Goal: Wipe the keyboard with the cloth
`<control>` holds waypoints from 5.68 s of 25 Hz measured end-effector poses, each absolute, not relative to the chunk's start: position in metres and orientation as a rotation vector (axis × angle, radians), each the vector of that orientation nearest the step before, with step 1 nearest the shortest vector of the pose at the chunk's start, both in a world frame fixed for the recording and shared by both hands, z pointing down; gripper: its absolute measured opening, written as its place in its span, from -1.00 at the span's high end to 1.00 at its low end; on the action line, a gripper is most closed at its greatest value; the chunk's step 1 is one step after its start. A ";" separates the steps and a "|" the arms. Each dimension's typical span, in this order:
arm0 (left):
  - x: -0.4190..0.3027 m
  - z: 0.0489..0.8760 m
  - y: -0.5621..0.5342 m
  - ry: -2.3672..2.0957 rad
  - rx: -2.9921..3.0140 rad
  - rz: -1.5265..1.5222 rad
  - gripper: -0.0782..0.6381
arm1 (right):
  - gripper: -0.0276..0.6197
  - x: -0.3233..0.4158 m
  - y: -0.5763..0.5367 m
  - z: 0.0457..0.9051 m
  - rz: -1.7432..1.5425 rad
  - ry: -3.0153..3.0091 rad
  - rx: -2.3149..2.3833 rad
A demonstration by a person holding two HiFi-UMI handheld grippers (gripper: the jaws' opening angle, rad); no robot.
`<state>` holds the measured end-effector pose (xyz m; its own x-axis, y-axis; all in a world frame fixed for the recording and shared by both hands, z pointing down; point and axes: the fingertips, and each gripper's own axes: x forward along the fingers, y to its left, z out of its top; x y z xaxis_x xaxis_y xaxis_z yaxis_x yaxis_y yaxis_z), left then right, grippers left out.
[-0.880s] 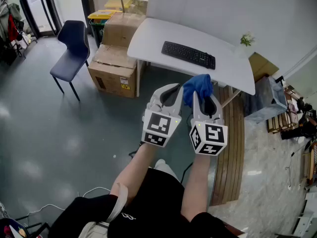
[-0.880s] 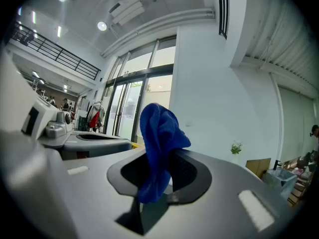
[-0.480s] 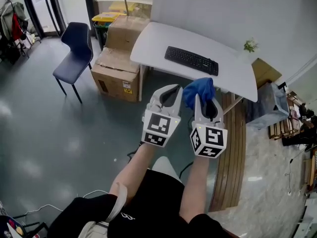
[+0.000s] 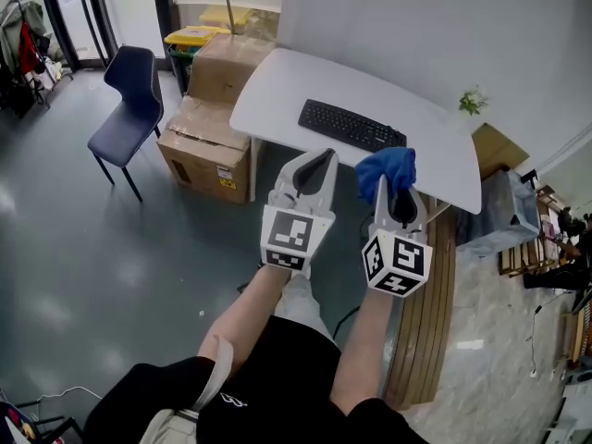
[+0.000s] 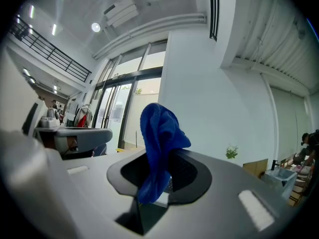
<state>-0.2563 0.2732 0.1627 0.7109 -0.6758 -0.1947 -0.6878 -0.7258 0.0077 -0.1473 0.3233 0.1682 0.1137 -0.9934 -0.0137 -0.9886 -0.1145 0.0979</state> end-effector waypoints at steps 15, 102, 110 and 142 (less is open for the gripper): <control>-0.138 0.193 0.050 1.353 -2.827 0.157 0.79 | 0.62 -0.023 0.072 0.172 -0.024 -2.273 2.094; -0.123 0.515 -0.188 1.011 -3.222 -1.130 0.79 | 0.62 -0.099 -0.181 0.505 0.933 -2.089 1.583; -0.100 0.516 -0.179 1.018 -3.185 -1.150 0.79 | 0.62 -0.075 -0.169 0.508 0.956 -2.092 1.604; -0.027 0.517 -0.133 0.927 -3.128 -1.293 0.79 | 0.62 -0.004 -0.120 0.511 1.017 -2.059 1.649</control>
<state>-0.0269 -0.1331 0.5173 0.6027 -0.3225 0.7299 -0.5877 -0.7982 0.1326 -0.0042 -0.1200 0.5108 -0.2874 -0.7174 0.6346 -0.9400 0.0840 -0.3307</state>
